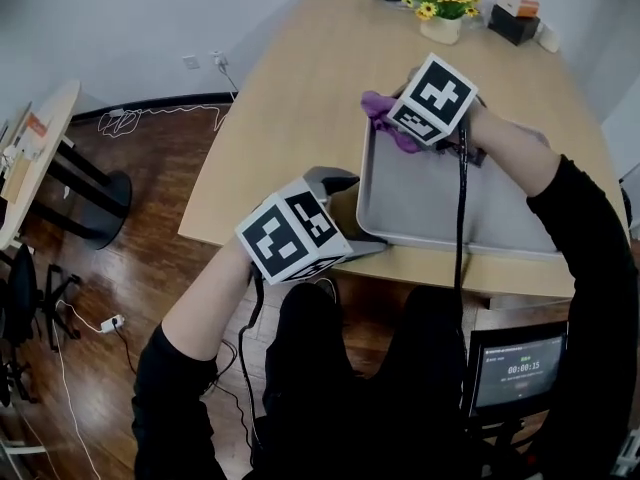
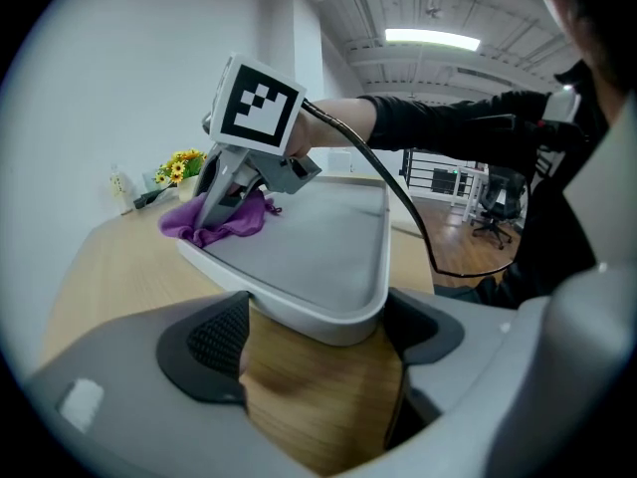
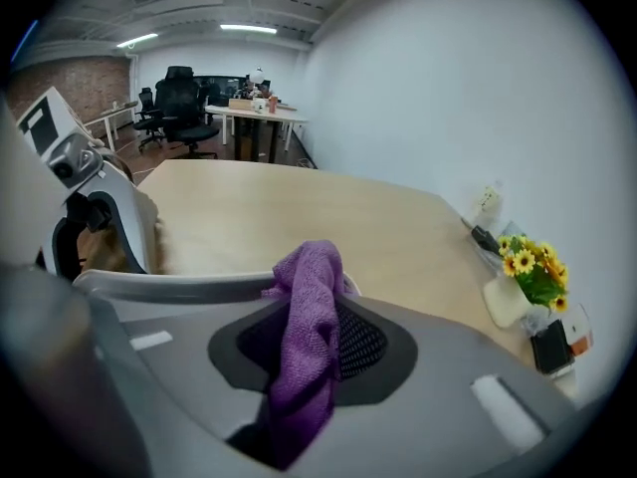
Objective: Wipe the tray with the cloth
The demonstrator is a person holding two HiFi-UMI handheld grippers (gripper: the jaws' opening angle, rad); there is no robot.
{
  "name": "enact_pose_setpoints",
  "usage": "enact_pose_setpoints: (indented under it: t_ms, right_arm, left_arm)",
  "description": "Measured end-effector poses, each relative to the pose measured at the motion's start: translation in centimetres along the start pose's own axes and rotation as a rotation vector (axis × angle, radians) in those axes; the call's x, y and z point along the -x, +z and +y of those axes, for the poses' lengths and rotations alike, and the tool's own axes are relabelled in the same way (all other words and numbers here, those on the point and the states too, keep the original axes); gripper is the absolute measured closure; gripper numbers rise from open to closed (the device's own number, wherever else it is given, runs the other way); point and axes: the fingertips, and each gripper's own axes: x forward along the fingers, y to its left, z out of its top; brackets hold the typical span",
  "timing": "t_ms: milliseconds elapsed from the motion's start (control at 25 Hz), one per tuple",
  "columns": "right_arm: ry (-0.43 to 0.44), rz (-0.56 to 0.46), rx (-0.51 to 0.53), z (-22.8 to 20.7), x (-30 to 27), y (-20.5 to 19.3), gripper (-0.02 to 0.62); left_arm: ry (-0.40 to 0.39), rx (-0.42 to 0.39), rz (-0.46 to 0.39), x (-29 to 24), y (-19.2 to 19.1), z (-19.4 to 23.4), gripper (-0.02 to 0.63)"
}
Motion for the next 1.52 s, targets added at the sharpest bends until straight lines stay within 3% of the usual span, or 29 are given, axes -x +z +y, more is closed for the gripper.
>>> enact_pose_setpoints:
  t_ms: [120, 240, 400, 560, 720, 1000, 1200, 1360, 1520]
  right_arm:
    - [0.001, -0.021, -0.002, -0.2, 0.4, -0.7, 0.5]
    - [-0.004, 0.011, -0.059, -1.9, 1.9, -4.2, 0.5]
    - [-0.039, 0.109, -0.182, -4.8, 5.4, -11.7, 0.499]
    - [-0.169, 0.221, -0.28, -8.0, 10.4, -21.1, 0.499]
    - [-0.213, 0.207, -0.344, -6.7, 14.7, -26.5, 0.499]
    - [-0.117, 0.079, -0.28, 3.8, 18.6, -26.5, 0.5]
    - [-0.104, 0.093, -0.239, 5.9, 18.5, -25.0, 0.502]
    - [0.005, 0.041, -0.235, 8.1, 15.6, -19.5, 0.502]
    - [0.102, -0.045, -0.161, 10.9, 12.7, -13.5, 0.502]
  left_arm:
    - [0.001, -0.001, 0.002, -0.1, -0.1, 0.1, 0.189]
    - [-0.001, 0.001, 0.003, -0.1, -0.1, 0.1, 0.189]
    - [-0.007, 0.005, 0.007, -0.1, -0.6, 0.2, 0.187]
    - [-0.002, 0.008, 0.01, 0.1, -0.8, 0.4, 0.187]
    - [0.0, 0.006, 0.007, 0.0, -0.7, 0.7, 0.187]
    - [0.003, 0.008, 0.006, -0.5, 0.1, 0.5, 0.187]
    - [0.008, 0.006, 0.001, -0.6, 0.3, 0.6, 0.187]
    - [0.006, 0.003, 0.002, -0.3, 0.2, 0.7, 0.187]
    - [0.012, 0.003, -0.003, -0.5, 0.1, 0.9, 0.187]
